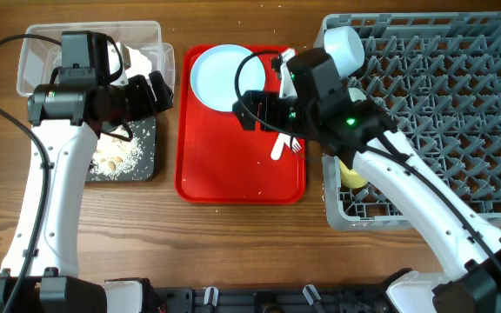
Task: Sort waste into correct bins and load items into the dishwasher rack
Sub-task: 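Move the right gripper to the light-blue plate and grasp its rim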
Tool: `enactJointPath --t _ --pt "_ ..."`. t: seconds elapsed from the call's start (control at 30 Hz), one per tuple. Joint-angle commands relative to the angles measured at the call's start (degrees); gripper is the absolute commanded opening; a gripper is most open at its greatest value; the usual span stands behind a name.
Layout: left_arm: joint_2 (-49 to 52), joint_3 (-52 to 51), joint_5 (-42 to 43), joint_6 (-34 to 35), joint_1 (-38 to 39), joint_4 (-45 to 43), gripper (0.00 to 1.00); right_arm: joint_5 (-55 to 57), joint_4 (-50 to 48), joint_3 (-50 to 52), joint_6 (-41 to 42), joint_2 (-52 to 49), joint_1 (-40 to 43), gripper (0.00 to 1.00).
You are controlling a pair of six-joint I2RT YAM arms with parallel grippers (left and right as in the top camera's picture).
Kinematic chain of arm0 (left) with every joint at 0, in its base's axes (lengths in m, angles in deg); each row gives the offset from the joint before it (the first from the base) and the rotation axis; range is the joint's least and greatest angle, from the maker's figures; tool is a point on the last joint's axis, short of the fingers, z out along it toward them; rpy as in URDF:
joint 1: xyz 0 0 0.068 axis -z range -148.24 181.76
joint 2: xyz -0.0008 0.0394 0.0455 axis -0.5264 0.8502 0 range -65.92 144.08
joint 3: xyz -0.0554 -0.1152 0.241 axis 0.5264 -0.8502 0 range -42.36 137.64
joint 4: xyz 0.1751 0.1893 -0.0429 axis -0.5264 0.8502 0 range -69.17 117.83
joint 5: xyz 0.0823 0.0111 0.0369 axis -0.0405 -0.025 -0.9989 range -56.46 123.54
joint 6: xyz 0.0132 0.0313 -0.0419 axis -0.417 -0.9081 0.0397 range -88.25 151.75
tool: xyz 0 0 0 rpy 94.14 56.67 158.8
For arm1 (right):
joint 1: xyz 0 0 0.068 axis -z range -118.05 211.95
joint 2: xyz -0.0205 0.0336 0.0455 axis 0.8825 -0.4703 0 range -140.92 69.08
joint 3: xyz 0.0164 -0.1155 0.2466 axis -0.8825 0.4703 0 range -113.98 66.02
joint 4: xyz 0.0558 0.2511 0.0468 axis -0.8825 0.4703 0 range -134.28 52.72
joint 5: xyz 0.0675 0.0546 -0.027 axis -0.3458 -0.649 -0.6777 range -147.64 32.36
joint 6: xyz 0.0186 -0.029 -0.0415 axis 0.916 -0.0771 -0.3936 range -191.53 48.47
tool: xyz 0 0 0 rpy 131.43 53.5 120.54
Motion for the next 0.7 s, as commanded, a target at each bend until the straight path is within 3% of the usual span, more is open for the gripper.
enactJointPath --t 0.0,0.2,0.27,0.37,0.4,0.67 --pt "-0.1 0.5 0.0 0.3 -0.3 -0.2 1.0 9.5 0.5 -8.4 -3.1 -7.7 0.1 0.97" --pt "-0.1 0.5 0.0 0.3 -0.3 -0.2 1.0 16.8 -2.2 -14.0 -3.2 -23.4 0.1 0.95" --pt "-0.1 0.5 0.0 0.3 -0.3 -0.2 1.0 18.5 -4.9 -14.0 -3.2 -26.8 0.1 0.86" --pt "-0.1 0.5 0.0 0.3 -0.3 -0.2 1.0 21.9 -8.3 -14.0 -3.1 -32.4 0.1 0.6" --pt "-0.1 0.5 0.0 0.3 -0.3 -0.2 1.0 22.8 -9.1 -14.0 -3.1 -33.4 0.1 0.56" --pt "-0.1 0.5 0.0 0.3 -0.3 -0.2 1.0 25.0 -14.6 -14.0 0.3 -40.0 1.3 0.4"
